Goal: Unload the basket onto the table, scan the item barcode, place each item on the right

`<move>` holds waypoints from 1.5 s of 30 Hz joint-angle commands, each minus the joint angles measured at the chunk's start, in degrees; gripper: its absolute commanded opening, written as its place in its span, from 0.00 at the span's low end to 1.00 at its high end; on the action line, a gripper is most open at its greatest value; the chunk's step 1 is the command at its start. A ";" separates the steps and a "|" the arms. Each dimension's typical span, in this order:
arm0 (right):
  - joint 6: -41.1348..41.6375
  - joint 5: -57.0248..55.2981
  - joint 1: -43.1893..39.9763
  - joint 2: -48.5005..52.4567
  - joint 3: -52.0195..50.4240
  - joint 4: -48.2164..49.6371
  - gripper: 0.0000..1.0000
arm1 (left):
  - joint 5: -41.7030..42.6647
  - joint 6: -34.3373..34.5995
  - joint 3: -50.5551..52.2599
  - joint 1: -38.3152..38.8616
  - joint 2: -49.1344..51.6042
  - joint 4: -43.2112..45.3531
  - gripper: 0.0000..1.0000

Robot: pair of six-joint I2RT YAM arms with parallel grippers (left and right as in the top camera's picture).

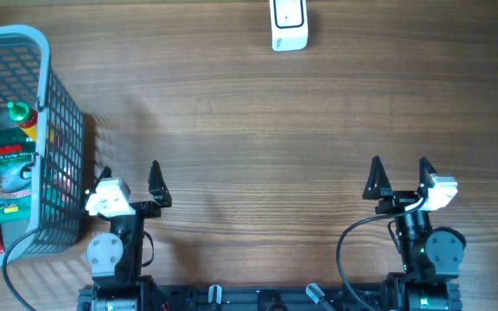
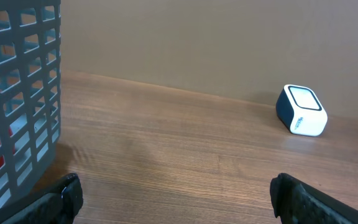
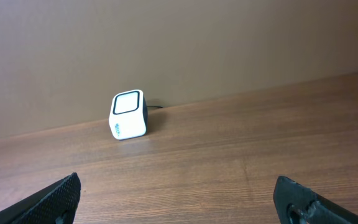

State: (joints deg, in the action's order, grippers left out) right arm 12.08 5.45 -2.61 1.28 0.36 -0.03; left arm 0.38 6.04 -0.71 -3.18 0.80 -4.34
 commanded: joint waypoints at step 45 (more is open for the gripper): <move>-0.07 -1.03 0.02 0.39 -0.07 0.15 1.00 | -1.66 -4.24 0.37 -0.48 -0.26 4.46 1.00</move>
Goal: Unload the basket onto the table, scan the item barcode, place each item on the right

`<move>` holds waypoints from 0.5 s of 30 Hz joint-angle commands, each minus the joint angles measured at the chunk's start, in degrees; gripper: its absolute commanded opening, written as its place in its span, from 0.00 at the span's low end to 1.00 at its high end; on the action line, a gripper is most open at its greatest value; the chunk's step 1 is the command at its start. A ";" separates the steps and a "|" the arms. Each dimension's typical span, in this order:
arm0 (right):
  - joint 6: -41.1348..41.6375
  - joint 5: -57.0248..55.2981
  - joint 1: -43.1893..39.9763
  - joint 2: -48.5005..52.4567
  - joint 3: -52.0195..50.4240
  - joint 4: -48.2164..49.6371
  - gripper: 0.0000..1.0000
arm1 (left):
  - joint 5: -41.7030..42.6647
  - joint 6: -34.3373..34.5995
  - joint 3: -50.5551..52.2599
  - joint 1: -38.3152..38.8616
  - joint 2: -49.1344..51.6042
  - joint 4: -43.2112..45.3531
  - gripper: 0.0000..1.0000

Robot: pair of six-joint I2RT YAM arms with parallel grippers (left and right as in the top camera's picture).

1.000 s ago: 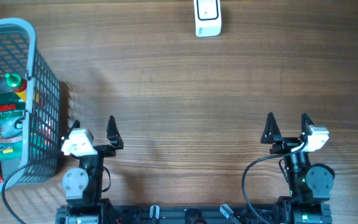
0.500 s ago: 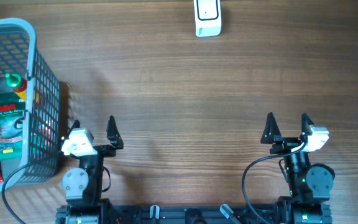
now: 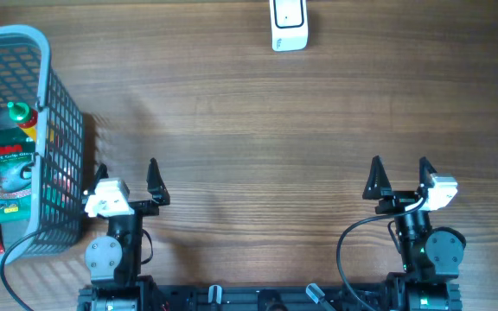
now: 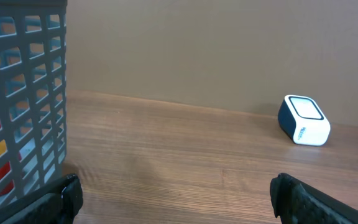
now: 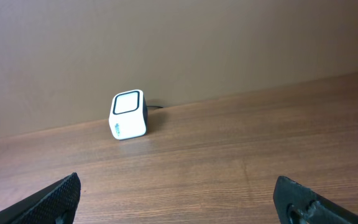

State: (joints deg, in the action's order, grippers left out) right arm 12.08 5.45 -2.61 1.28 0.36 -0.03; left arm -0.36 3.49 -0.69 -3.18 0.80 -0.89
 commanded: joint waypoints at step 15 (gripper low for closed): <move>-0.07 -1.03 0.02 0.39 -0.07 0.15 1.00 | 15.13 8.90 -0.83 -0.48 0.07 7.82 1.00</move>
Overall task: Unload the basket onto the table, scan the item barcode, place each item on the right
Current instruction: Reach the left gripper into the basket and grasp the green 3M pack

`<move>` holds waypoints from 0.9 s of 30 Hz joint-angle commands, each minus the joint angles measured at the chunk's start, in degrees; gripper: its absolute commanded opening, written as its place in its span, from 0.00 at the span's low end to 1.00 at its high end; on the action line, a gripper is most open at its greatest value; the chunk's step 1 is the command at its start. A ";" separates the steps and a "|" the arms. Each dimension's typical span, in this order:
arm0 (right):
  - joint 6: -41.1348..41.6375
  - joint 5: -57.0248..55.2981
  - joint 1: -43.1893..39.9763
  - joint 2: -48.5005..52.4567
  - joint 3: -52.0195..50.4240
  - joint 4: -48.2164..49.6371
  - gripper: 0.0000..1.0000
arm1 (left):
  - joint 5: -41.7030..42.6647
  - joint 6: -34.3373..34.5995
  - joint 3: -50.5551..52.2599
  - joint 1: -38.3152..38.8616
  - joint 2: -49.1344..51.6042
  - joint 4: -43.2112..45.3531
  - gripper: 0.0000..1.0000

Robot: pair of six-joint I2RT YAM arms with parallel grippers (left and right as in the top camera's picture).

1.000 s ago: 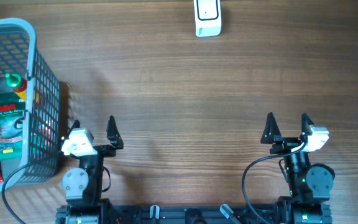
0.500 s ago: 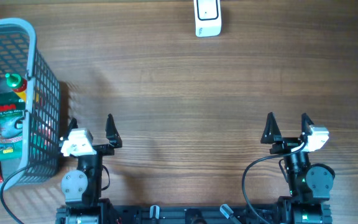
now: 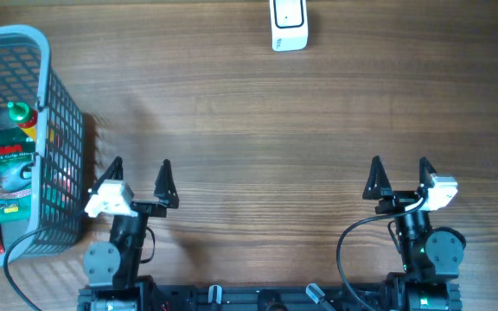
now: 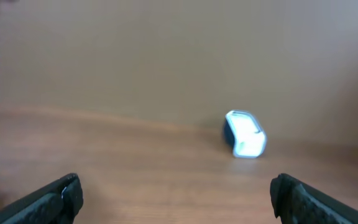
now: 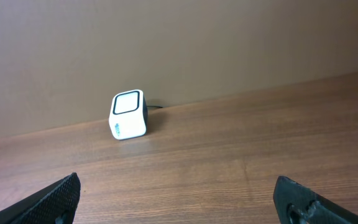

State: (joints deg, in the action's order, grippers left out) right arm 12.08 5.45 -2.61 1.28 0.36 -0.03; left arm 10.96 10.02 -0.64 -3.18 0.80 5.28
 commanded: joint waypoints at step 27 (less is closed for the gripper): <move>-0.04 -1.03 0.02 0.39 -0.07 0.15 1.00 | 20.48 2.45 -47.60 -0.48 59.49 4.79 1.00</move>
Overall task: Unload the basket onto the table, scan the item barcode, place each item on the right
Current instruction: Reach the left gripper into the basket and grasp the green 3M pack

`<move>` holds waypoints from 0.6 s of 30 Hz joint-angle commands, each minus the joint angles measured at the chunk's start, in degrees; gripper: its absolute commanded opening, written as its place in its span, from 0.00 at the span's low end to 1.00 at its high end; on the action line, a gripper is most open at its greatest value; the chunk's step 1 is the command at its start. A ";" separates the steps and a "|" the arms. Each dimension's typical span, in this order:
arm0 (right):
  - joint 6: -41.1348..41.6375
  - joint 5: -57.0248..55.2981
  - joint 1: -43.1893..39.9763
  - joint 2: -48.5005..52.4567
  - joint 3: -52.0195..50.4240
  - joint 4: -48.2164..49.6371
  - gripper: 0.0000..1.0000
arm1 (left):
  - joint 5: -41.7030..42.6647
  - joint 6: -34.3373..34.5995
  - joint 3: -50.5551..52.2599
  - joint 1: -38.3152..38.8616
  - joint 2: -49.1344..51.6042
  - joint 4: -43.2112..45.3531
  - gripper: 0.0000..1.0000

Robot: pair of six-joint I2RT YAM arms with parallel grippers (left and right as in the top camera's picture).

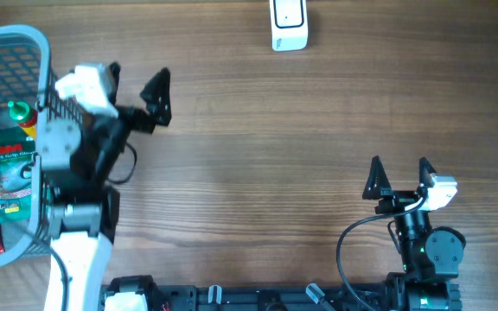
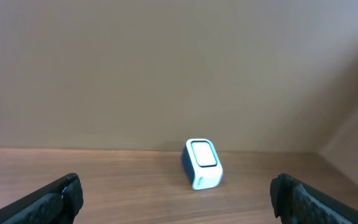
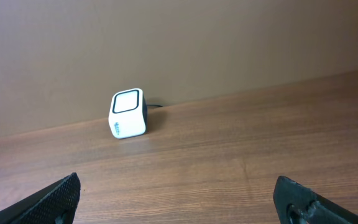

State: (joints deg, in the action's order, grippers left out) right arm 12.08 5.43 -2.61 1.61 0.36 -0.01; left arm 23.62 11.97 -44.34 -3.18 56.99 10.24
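Observation:
The white barcode scanner (image 1: pixel 289 24) stands at the table's far edge, also showing in the left wrist view (image 2: pixel 202 163) and the right wrist view (image 3: pixel 128 114). A grey basket (image 1: pixel 57 112) at the left holds the items: a green packet (image 1: pixel 5 173) and a green-capped bottle (image 1: pixel 20 112). My left gripper (image 1: pixel 137 82) is raised beside the basket's right rim, open and empty, facing the scanner. Open and empty too, my right gripper (image 1: pixel 399 177) sits low at the near right.
The wooden table (image 1: pixel 275 130) stretches between the basket and the scanner. A brown wall (image 3: pixel 179 43) rises behind the scanner. More packets with red labels lie in the basket's near end.
My left arm has risen from its low rest at the near left and now stands up by the basket's right rim, farther from me. The right arm has not moved.
Both arms first rested low at the near edge, grippers open. The left wrist then turned a little, its view swinging from the basket toward the scanner. Now the left gripper is raised beside the basket, while the right stays at rest.

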 commanded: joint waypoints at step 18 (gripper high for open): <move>-0.07 -1.01 0.02 0.07 -0.07 0.15 1.00 | 37.77 0.52 -4.04 -0.48 4.04 -4.50 1.00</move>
State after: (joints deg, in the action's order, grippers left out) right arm 12.08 5.45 -2.61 1.61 0.36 -0.03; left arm 54.22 12.36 -47.35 -3.18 60.86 5.50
